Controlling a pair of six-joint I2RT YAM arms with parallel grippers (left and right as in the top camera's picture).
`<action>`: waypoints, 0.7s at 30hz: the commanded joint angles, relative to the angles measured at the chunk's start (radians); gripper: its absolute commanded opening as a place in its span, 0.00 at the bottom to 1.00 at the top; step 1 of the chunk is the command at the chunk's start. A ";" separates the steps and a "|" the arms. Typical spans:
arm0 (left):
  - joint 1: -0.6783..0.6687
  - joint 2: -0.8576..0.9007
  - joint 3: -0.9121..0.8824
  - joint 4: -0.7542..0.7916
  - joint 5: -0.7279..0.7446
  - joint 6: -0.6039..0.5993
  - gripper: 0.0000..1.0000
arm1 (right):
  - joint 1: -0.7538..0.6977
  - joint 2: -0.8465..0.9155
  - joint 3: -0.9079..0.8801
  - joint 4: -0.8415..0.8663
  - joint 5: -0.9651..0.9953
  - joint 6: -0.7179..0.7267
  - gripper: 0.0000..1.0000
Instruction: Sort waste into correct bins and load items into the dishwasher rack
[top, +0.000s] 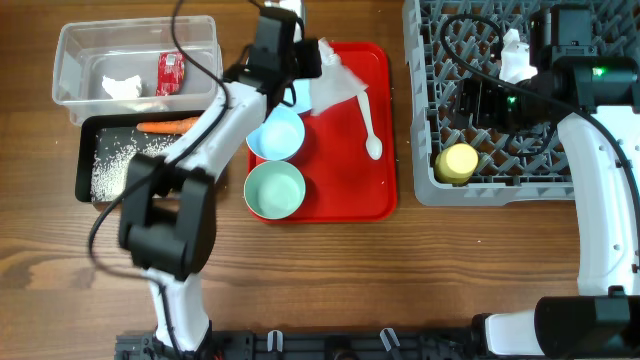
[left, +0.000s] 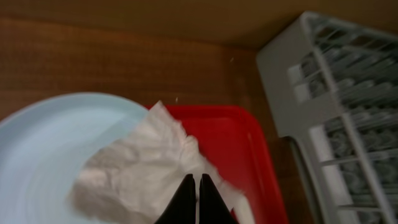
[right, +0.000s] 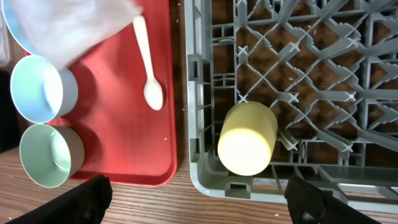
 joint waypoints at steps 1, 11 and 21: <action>0.000 -0.082 0.002 -0.029 -0.018 0.027 0.04 | 0.004 -0.001 0.013 -0.001 -0.010 -0.008 0.93; 0.063 -0.159 0.002 -0.113 -0.106 0.059 0.04 | 0.004 -0.001 0.013 0.009 -0.010 -0.007 0.93; 0.010 -0.008 0.002 -0.143 -0.073 0.173 0.99 | 0.005 -0.001 0.013 0.017 -0.010 0.013 0.93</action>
